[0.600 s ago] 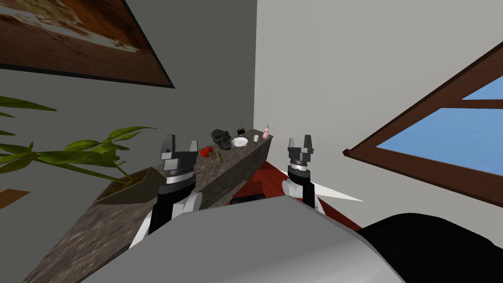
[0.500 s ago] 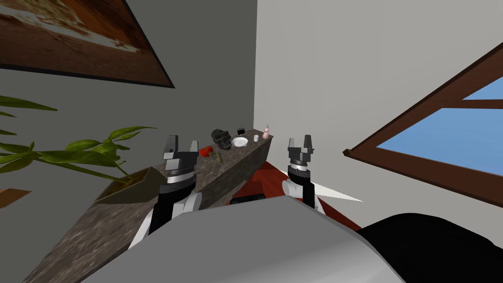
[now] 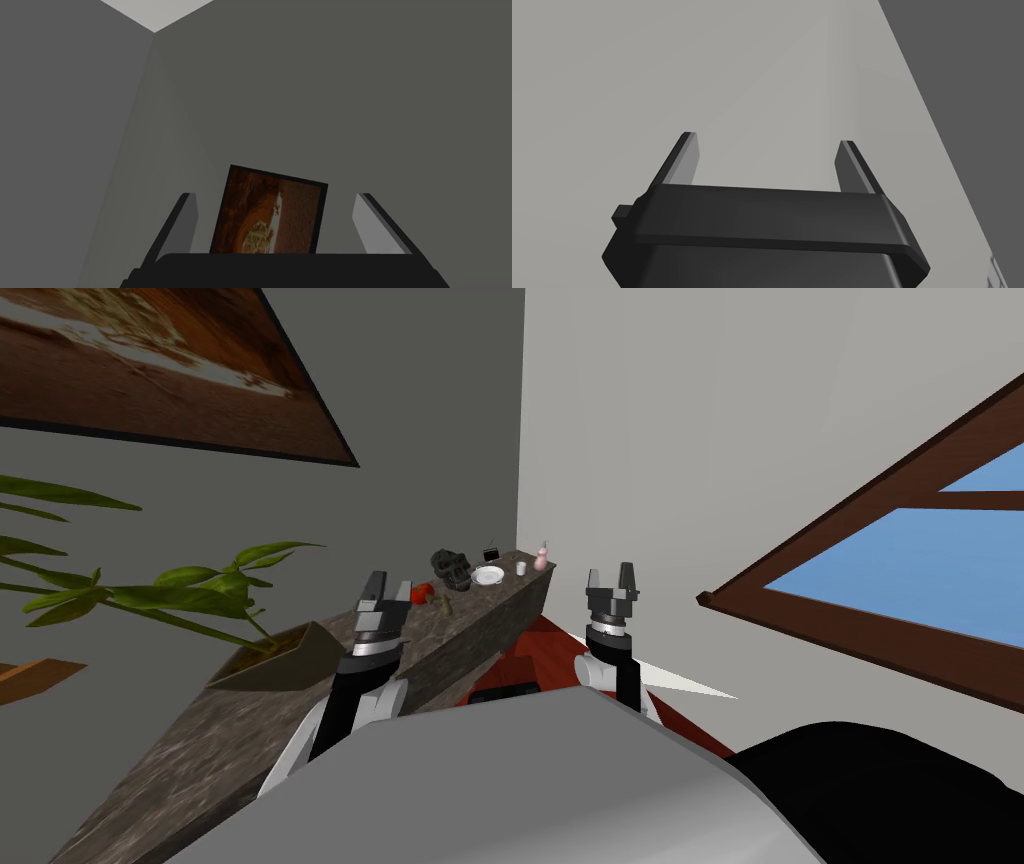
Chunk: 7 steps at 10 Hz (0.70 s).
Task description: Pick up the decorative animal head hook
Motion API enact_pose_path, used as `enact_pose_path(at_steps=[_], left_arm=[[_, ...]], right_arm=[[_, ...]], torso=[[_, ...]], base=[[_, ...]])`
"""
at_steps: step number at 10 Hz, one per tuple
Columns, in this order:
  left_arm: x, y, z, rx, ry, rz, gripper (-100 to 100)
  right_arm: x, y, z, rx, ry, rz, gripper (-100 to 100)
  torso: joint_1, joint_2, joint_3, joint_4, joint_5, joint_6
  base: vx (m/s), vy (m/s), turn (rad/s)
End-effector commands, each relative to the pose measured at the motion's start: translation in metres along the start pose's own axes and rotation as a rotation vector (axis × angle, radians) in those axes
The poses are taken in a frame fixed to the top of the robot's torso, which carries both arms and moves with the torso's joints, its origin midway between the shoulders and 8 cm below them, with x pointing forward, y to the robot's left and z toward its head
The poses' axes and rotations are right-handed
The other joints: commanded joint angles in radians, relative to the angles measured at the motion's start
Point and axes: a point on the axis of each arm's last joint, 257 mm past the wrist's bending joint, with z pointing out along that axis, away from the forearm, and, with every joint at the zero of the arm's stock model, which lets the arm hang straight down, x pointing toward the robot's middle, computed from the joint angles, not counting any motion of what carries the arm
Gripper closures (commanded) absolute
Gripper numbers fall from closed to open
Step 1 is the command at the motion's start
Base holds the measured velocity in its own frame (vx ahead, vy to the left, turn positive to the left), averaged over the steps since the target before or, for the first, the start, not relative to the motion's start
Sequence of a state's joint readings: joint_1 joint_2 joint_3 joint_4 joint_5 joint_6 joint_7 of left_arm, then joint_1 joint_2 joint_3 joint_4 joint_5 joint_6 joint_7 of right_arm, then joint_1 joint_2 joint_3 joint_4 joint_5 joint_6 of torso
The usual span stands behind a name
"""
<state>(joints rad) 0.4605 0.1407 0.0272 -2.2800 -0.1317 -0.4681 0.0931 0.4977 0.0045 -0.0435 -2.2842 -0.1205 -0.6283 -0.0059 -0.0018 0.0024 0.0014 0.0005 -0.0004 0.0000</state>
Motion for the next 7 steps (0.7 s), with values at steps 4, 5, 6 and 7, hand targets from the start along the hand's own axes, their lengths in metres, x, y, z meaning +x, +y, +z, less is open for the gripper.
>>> enact_pose_path(at_steps=[4,5,6,7], left_arm=[[-0.005,0.049,-0.007,-0.085,0.051,0.075,-100],[-0.008,0.059,-0.008,-0.102,0.059,0.094,-100],[-0.011,0.071,-0.010,-0.123,0.066,0.114,-100],[-0.016,0.085,-0.013,-0.148,0.071,0.135,-100]], right_arm=[[0.000,0.000,0.000,0.000,0.000,0.000,0],[0.000,0.000,0.000,0.000,0.000,0.000,0],[0.000,0.000,0.000,0.000,0.000,0.000,0],[0.000,0.000,0.000,0.000,0.000,0.000,0]], torso=[[0.000,-0.001,0.000,0.000,0.000,0.000],[-0.001,-0.001,0.000,0.000,0.000,0.000],[-0.001,-0.001,-0.001,0.000,0.000,0.000],[-0.001,-0.001,-0.001,0.000,0.000,0.000]], base=[[-0.028,-0.037,0.027],[-0.024,-0.042,0.038],[-0.025,-0.041,0.028],[-0.016,-0.039,0.028]])
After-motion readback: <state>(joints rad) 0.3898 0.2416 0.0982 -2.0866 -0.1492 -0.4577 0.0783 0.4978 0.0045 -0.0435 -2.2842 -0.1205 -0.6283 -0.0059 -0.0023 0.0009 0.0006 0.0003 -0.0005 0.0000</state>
